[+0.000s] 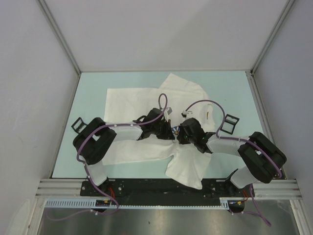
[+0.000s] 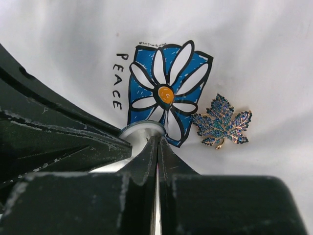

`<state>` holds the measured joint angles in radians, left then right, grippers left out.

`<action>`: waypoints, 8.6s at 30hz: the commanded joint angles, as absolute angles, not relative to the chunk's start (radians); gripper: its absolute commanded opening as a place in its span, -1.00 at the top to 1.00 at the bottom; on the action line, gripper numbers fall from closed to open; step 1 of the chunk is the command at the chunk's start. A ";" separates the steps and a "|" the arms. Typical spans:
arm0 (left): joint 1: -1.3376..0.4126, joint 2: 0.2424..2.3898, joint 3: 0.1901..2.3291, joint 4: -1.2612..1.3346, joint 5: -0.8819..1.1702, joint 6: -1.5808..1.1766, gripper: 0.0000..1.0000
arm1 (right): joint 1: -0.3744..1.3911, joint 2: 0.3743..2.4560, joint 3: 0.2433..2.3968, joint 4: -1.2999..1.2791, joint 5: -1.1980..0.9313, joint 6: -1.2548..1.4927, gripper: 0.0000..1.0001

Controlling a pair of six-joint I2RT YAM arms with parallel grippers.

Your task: Remove the brooch from the garment

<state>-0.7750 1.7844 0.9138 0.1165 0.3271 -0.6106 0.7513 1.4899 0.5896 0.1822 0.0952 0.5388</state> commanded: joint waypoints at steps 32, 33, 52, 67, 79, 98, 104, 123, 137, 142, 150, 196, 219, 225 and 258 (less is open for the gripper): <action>-0.804 1.789 0.900 0.218 0.548 -0.577 1.00 | 0.821 1.496 0.718 0.186 -0.173 0.377 0.94; -0.804 1.792 0.902 0.216 0.548 -0.574 1.00 | 0.819 1.500 0.724 0.183 -0.181 0.370 0.94; -0.841 1.824 0.963 0.133 0.549 -0.506 1.00 | 0.839 1.528 0.807 0.157 -0.333 0.144 0.92; -0.880 1.718 0.926 0.042 0.212 -0.560 1.00 | 0.816 1.192 0.589 0.087 0.352 0.564 0.82; -1.087 1.894 1.313 -0.524 -0.368 -0.505 1.00 | 0.698 0.990 0.425 0.136 0.278 0.647 0.74; -1.178 2.052 1.491 -0.796 -0.663 -0.393 1.00 | 0.528 0.982 0.325 0.202 0.052 0.758 0.74; -1.157 1.898 1.404 -0.697 -0.629 -0.390 1.00 | 0.517 1.012 0.327 0.222 0.028 0.729 0.74; -0.756 1.299 0.916 -0.006 0.729 -0.359 1.00 | 0.477 0.907 0.400 0.233 -0.814 0.460 0.30; -0.753 1.210 0.882 0.054 0.946 -0.426 1.00 | 0.485 0.700 0.402 0.345 -0.951 0.635 0.06; -0.720 1.198 0.818 0.159 0.968 -0.500 1.00 | 0.506 0.710 0.402 0.416 -0.956 0.664 0.04; -0.703 1.203 0.799 0.193 0.971 -0.522 1.00 | 0.522 0.804 0.403 0.607 -0.930 0.756 0.22; -0.724 1.190 0.851 0.026 0.896 -0.387 1.00 | 0.531 1.072 0.472 0.660 -0.928 0.856 0.97; -0.775 1.169 0.900 -0.118 0.813 -0.278 1.00 | 0.534 1.209 0.526 0.563 -0.879 0.928 0.92; -0.790 1.169 0.913 -0.152 0.785 -0.250 1.00 | 0.541 1.219 0.546 0.511 -0.845 0.923 0.85; -0.847 1.144 0.930 -0.225 0.677 -0.196 1.00 | 0.598 1.187 0.594 0.376 -0.547 0.968 0.93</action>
